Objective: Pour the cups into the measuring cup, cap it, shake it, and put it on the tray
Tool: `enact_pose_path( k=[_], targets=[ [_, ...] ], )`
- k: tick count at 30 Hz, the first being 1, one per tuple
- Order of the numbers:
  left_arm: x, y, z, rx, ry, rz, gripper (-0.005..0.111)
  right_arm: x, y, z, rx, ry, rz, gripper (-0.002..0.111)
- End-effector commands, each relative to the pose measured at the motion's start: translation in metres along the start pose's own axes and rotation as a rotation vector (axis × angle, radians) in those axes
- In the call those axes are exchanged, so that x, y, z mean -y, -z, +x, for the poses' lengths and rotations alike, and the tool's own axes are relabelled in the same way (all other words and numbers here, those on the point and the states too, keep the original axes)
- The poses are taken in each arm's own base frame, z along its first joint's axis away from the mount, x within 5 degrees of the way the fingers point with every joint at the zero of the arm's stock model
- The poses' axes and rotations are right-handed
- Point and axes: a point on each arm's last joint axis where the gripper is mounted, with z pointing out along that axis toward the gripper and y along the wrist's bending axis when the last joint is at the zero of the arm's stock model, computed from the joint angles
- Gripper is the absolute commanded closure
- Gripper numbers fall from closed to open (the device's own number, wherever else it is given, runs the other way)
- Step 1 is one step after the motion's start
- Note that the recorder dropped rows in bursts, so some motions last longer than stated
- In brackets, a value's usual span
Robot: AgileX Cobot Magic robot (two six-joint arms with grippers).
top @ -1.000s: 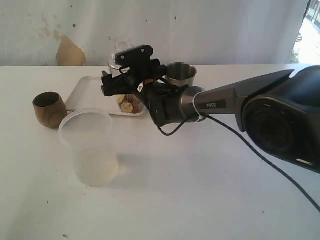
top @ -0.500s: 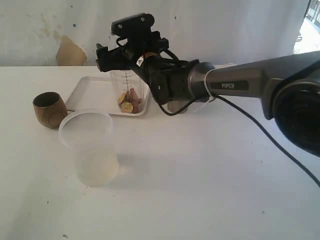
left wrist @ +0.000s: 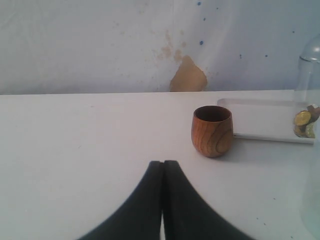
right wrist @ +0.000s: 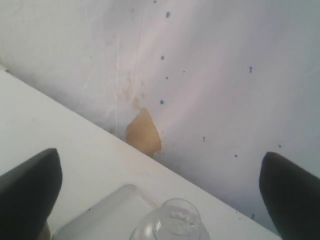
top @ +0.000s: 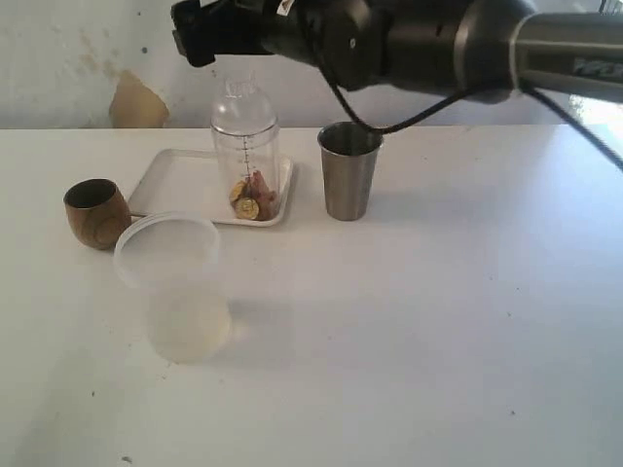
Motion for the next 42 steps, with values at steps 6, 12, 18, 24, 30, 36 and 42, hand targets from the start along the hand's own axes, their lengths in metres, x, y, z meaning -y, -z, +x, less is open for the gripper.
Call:
enact_pose_path(
  k=[6,12,18,24,30,36,42],
  targets=[
    [0.000,0.000,0.000,0.009,0.004,0.001,0.107,0.003,0.055,-0.047,-0.126,0.067,-0.077,0.046],
    [0.000,0.000,0.000,0.009,0.004,0.001,0.107,0.002,0.082,-0.060,-0.204,-0.007,-0.114,0.108],
    [0.000,0.000,0.000,0.009,0.004,0.001,0.107,0.000,0.117,-0.066,-0.282,-0.001,-0.150,0.108],
    [0.000,0.000,0.000,0.009,0.004,0.001,0.107,0.003,0.178,-0.074,-0.183,-0.013,-0.128,0.108],
    [0.000,0.000,0.000,0.009,0.004,0.001,0.107,0.004,0.262,-0.076,-0.052,-0.009,-0.104,0.108],
    [0.000,0.000,0.000,0.009,0.004,0.001,0.107,0.003,0.346,-0.063,0.064,-0.010,-0.099,0.108],
    [0.000,0.000,0.000,0.009,0.004,0.001,0.107,-0.003,0.416,-0.035,0.062,-0.050,-0.134,0.108]
  ],
)
